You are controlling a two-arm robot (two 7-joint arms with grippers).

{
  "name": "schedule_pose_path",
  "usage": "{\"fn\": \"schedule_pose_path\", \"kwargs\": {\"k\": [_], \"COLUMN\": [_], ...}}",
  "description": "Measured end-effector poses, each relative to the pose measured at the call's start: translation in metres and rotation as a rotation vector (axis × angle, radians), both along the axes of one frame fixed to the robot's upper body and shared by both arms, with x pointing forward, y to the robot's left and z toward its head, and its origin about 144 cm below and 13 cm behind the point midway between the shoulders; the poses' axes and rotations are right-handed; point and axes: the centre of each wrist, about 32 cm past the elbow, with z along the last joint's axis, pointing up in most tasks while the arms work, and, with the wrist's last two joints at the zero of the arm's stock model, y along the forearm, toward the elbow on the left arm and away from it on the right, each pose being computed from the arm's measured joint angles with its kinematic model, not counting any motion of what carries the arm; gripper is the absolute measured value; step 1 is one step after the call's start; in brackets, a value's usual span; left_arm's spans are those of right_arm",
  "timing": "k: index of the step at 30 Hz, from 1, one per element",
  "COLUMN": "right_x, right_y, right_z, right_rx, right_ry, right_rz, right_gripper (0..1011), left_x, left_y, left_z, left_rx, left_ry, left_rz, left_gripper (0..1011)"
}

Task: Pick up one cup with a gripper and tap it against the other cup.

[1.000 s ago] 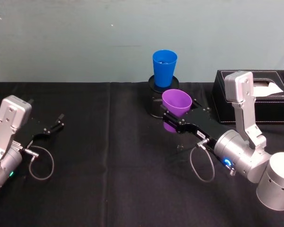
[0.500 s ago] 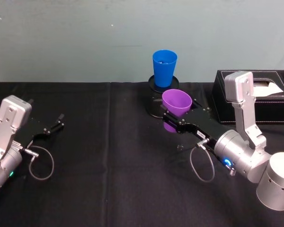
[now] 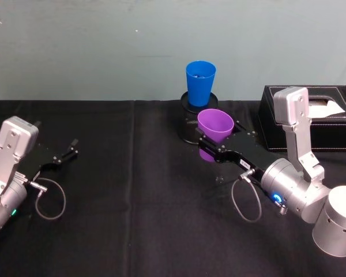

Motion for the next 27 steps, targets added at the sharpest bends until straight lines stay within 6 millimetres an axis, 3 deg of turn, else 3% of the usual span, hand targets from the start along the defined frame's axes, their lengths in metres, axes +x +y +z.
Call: {"fn": "schedule_pose_path", "kwargs": {"k": [27], "right_x": [0.0000], "right_y": [0.0000], "right_z": [0.0000], "right_rx": [0.000], "right_ry": [0.000], "right_rz": [0.000], "right_gripper": [724], "left_x": [0.0000], "left_y": [0.0000], "left_z": [0.0000], "left_rx": [0.000], "left_ry": [0.000], "left_rz": [0.000], "left_gripper": [1000]}}
